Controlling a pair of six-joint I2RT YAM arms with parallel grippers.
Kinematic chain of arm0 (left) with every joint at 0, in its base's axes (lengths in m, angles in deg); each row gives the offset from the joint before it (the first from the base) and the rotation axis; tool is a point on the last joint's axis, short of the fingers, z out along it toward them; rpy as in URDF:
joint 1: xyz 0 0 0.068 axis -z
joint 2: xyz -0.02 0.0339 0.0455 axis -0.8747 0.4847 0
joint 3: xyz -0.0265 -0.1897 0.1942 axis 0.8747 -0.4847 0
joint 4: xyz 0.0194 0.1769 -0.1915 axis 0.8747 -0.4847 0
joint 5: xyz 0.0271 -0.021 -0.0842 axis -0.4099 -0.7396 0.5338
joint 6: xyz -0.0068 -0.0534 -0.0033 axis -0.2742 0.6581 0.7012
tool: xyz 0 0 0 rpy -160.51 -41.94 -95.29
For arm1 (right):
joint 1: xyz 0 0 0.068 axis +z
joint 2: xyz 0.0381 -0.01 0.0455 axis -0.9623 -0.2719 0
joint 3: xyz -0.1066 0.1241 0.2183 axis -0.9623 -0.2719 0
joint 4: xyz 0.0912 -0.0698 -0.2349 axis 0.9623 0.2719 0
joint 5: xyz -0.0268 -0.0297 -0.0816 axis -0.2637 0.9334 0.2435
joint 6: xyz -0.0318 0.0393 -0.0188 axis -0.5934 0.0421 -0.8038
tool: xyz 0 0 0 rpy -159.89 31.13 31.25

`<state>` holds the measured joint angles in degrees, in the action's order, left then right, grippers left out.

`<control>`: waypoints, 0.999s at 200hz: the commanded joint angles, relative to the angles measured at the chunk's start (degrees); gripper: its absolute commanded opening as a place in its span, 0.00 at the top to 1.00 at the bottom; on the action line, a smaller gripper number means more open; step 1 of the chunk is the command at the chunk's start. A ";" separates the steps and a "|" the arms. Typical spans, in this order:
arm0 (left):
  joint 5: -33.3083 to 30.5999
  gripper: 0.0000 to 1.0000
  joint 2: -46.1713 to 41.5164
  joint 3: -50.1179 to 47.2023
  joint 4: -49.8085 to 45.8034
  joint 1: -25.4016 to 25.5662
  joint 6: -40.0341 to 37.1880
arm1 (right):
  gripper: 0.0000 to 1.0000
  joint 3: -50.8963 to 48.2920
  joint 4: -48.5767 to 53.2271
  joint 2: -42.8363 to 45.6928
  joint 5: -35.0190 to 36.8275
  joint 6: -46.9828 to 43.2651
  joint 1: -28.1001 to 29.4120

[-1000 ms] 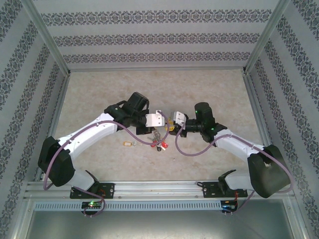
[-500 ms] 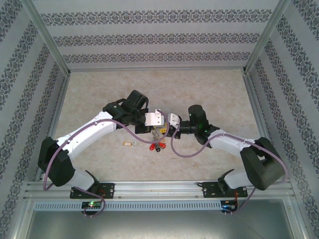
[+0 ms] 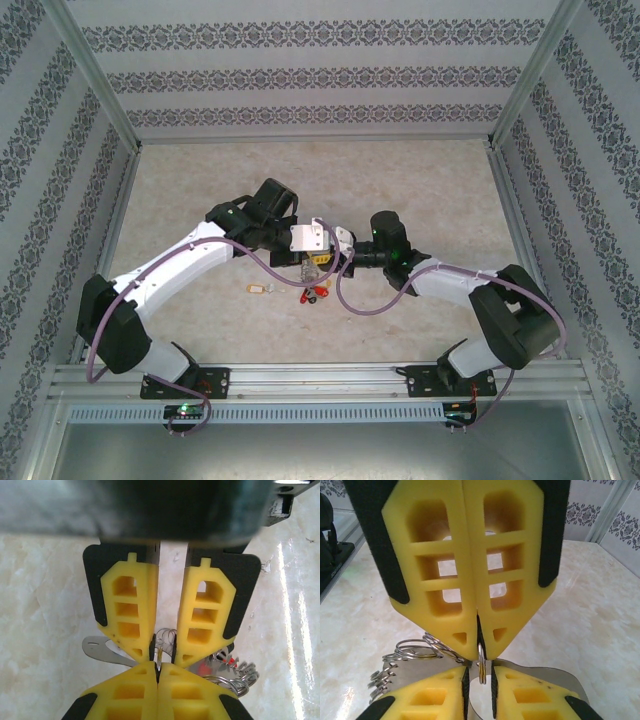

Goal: Put the keys on the keyring

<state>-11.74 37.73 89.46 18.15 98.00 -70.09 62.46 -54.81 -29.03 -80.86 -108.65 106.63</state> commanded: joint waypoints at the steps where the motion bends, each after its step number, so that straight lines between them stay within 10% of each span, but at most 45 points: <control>1: 0.58 1.00 1.15 2.10 -1.52 -0.52 -1.58 | 0.80 1.63 -2.61 -0.12 -2.17 0.66 0.53; 47: 0.66 1.00 1.68 2.26 -1.29 -0.50 -1.18 | 0.92 2.06 -2.78 -0.08 -2.82 0.73 0.59; 200: -1.14 1.00 0.83 0.99 -2.47 -0.77 -1.19 | 0.87 0.90 -2.38 2.15 -0.77 0.67 0.47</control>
<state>-12.00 38.51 90.29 17.78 98.00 -70.46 62.55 -54.50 -29.10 -80.16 -108.37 106.63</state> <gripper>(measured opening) 0.060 0.085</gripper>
